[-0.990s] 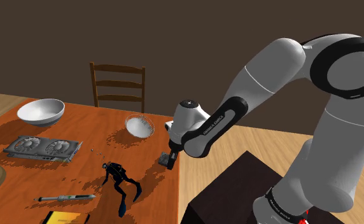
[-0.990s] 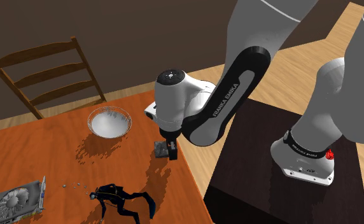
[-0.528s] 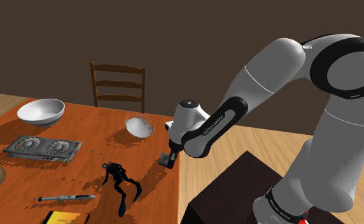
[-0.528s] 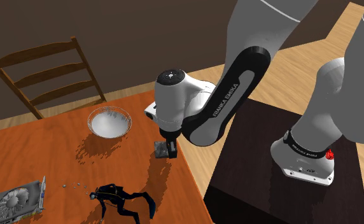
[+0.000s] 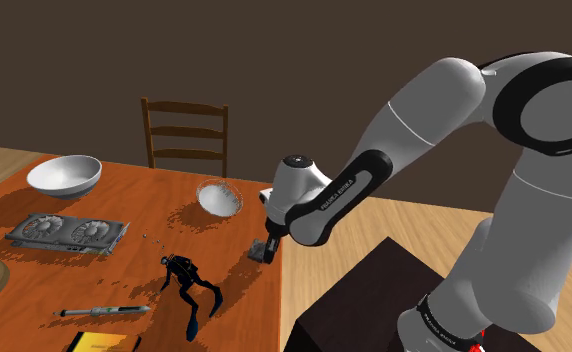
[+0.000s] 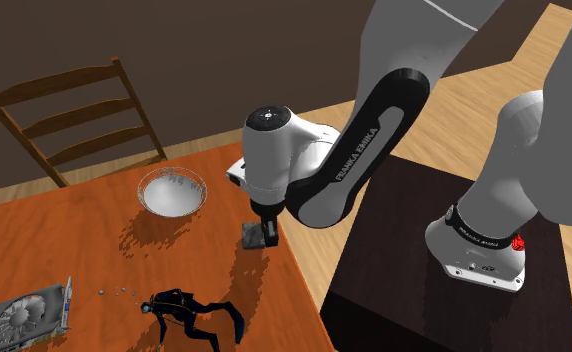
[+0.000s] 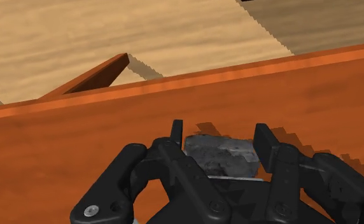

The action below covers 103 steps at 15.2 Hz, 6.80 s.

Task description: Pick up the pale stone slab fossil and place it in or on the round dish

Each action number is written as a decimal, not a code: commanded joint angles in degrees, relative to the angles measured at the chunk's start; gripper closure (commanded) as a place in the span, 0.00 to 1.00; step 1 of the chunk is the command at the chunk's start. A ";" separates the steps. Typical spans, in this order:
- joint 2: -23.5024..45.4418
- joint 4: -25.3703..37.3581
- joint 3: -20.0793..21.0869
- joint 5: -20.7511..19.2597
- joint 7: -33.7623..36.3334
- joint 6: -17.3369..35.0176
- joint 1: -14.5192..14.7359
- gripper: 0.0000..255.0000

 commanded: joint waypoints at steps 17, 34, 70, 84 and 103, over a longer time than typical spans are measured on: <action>1.61 4.18 -7.49 -25.62 36.33 -0.78 12.03 0.00; 3.82 4.76 -8.31 -26.90 37.32 0.86 12.35 1.00; -7.26 16.97 -6.46 -14.09 21.23 -21.15 8.97 1.00; 18.45 55.95 -8.58 -10.63 9.90 -33.14 3.71 1.00; 24.21 53.09 -9.01 -11.45 11.28 -24.58 3.85 1.00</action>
